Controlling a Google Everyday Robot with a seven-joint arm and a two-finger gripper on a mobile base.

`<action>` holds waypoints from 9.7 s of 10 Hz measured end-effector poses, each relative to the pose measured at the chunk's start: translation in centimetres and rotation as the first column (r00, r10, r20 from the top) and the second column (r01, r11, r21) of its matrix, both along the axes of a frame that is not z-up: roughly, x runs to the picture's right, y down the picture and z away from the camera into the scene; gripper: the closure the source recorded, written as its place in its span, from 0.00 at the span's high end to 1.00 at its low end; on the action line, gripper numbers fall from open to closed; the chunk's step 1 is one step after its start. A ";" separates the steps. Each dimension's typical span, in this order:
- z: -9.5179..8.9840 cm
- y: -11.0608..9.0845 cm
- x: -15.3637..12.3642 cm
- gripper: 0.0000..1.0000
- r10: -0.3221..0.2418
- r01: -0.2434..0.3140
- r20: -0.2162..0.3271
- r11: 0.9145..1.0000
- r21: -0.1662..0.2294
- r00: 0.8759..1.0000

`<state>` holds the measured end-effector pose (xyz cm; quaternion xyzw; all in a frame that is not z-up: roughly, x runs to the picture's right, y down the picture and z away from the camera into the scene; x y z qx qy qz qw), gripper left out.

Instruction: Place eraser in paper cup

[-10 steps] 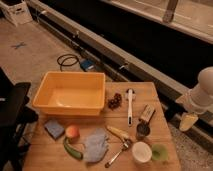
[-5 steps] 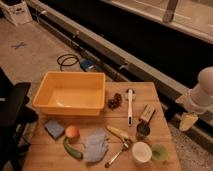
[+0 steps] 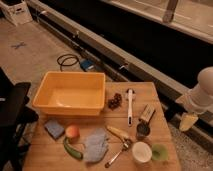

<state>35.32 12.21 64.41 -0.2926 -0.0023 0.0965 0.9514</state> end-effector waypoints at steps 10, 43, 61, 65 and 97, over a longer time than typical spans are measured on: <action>5.9 -0.9 -4.1 0.80 -0.319 0.316 0.288 0.947 0.058 0.903; 20.8 2.4 -8.6 0.80 -0.431 0.433 0.595 0.889 0.150 0.678; 9.9 -6.4 -8.4 0.00 -0.319 0.311 0.405 0.946 0.088 0.857; 5.3 -3.9 -11.3 0.00 -0.345 0.339 0.375 0.937 0.085 0.860; -2.8 10.8 -19.2 0.00 -0.433 0.475 0.528 0.878 0.063 0.731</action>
